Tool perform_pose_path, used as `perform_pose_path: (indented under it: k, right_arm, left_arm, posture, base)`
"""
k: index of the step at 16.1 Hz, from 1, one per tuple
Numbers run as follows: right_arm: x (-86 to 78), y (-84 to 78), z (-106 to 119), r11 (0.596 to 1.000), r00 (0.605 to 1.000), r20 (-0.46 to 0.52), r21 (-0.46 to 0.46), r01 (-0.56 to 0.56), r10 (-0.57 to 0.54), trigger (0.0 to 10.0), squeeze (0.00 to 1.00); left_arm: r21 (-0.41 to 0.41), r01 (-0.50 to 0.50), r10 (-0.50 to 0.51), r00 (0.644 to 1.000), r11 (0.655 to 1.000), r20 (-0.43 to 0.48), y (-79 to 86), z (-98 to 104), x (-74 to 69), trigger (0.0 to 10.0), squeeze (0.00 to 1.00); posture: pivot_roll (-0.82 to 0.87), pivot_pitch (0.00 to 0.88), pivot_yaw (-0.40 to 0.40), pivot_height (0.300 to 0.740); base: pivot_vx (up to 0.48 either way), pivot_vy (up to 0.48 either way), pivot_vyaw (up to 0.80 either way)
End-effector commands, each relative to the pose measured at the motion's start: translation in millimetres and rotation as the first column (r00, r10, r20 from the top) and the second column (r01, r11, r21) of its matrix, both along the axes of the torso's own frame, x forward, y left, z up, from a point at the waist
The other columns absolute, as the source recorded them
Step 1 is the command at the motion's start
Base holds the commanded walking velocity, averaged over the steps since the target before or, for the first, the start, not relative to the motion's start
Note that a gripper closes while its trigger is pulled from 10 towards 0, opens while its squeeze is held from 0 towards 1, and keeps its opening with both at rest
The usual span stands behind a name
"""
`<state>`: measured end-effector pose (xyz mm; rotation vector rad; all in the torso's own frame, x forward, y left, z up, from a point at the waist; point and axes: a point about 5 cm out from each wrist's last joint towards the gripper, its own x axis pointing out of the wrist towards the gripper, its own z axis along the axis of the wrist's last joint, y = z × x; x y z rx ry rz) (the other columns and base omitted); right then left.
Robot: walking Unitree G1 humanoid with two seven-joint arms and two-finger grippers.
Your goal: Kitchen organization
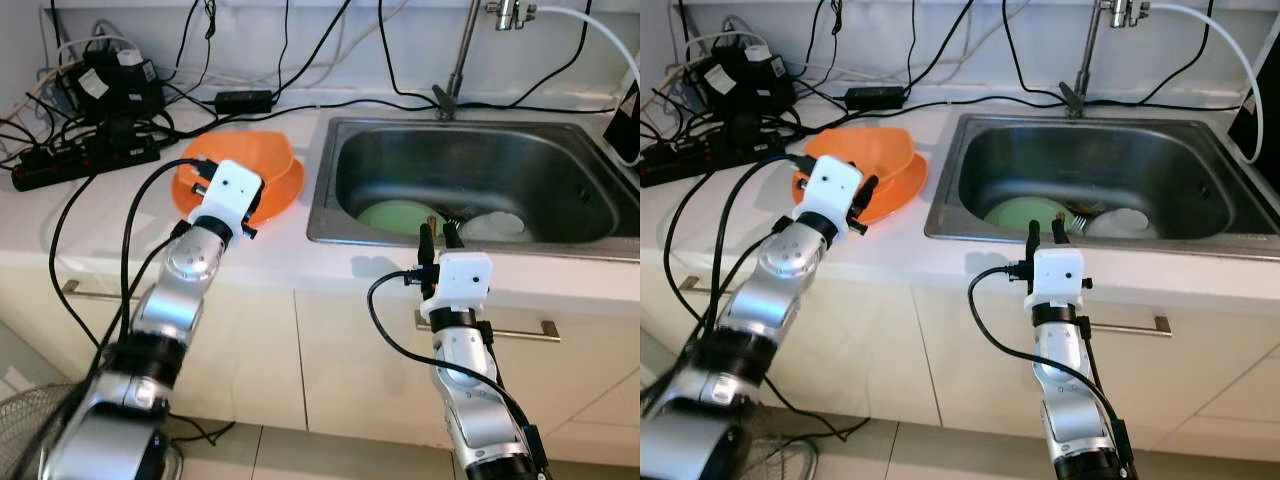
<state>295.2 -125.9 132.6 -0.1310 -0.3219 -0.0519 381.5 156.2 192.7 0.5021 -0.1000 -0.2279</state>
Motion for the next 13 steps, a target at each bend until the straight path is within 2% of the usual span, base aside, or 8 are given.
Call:
perform_pose_path:
  k: [1, 2, 4, 6, 9, 10, 13]
  right_arm:
    - [0.8, -0.3, 4.1, 1.000, 1.000, 0.007, 0.000, 0.011, -0.011, 10.0, 0.00]
    - [0.8, -0.7, 4.8, 1.000, 1.000, 0.009, 0.001, 0.015, -0.015, 10.0, 0.00]
    - [1.4, -3.2, 7.1, 1.000, 0.999, 0.014, 0.005, 0.031, -0.031, 10.0, 0.00]
    - [3.3, -5.7, 7.8, 0.999, 0.999, 0.014, 0.007, 0.042, -0.042, 10.0, 0.00]
    - [6.3, -6.0, 9.1, 0.999, 0.999, 0.016, 0.010, 0.045, -0.045, 10.0, 0.00]
    - [8.1, -2.6, 10.0, 0.999, 0.999, 0.017, 0.015, 0.037, -0.037, 10.0, 0.00]
    - [9.4, -0.8, 10.2, 0.999, 0.999, 0.017, 0.018, 0.031, -0.031, 10.0, 0.00]
  left_arm:
    - [0.042, 0.013, -0.013, 1.000, 0.999, -0.001, 5.2, 8.0, 6.1, 10.0, 0.00]
    - [0.054, 0.015, -0.015, 1.000, 0.998, -0.003, 7.8, 11.4, 8.7, 10.0, 0.00]
    - [0.130, 0.025, -0.024, 1.000, 0.991, -0.011, 16.9, 23.8, 17.6, 10.0, 0.00]
    - [0.191, 0.066, -0.059, 0.997, 0.979, -0.040, 19.0, 32.5, 22.6, 10.0, 0.00]
    - [0.238, 0.143, -0.133, 0.989, 0.961, -0.059, 17.9, 43.4, 23.4, 10.0, 0.00]
    - [0.260, 0.203, -0.180, 0.978, 0.944, -0.108, 22.8, 45.1, 22.6, 10.0, 0.00]
    - [0.273, 0.269, -0.232, 0.959, 0.924, -0.162, 28.6, 44.9, 20.4, 10.0, 0.00]
  posture:
    - [0.04, 0.017, 0.102, 0.740]
    - [0.03, 0.018, 0.104, 0.740]
    - [0.03, 0.018, 0.110, 0.740]
    - [0.04, 0.016, 0.113, 0.740]
    - [0.05, 0.013, 0.111, 0.740]
    - [0.06, 0.012, 0.107, 0.740]
    - [0.07, 0.014, 0.105, 0.740]
  base:
    - [0.000, 0.000, 0.00]
    - [0.000, 0.000, 0.00]
    - [0.000, 0.000, 0.00]
    - [0.000, 0.000, 0.00]
    - [0.000, 0.000, 0.00]
    - [0.000, 0.000, 0.00]
    - [0.000, 0.000, 0.00]
